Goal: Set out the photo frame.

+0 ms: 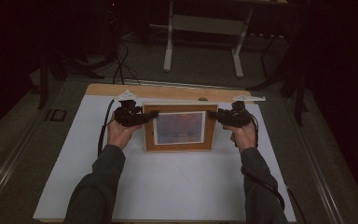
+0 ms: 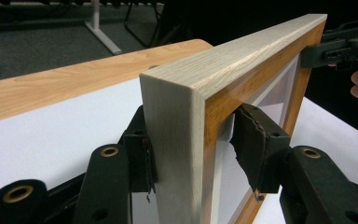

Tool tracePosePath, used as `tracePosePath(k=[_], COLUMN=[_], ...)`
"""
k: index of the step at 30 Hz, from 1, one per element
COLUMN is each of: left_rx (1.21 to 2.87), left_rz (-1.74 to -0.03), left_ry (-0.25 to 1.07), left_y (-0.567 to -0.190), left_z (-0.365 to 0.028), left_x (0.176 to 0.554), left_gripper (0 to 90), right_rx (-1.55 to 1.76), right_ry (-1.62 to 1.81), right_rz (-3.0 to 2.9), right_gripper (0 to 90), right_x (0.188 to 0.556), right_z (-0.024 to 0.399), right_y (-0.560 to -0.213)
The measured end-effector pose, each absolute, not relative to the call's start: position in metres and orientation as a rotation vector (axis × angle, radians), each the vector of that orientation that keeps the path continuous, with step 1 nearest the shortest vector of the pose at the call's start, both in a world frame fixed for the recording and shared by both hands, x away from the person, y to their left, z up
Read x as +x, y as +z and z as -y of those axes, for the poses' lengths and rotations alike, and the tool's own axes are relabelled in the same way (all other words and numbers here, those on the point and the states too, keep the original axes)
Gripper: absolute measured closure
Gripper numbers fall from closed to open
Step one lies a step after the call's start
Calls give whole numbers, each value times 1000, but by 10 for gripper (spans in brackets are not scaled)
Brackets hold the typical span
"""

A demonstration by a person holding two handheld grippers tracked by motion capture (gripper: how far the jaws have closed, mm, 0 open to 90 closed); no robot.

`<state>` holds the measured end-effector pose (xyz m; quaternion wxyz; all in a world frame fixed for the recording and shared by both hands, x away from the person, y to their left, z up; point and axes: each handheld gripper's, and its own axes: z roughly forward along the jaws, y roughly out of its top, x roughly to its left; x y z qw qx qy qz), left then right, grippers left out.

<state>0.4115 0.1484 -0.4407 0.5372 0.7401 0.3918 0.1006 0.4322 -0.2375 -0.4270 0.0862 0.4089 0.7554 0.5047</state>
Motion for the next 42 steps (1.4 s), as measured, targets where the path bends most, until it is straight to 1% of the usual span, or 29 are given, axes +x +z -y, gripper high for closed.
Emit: tracePosePath(k=[20,42], left_rx=[1761,1768], left_rz=[-998,-995], left_ry=[85,-49], left_y=[-438,-439], left_z=[-151,-155], left_x=[414,411], left_gripper=[542,553], right_rx=[1286,1326], right_ry=[1472,1461], right_rz=[-2279,-2308], right_gripper=[615,619], right_x=[427,410], right_z=[239,243], right_y=[-423,-421])
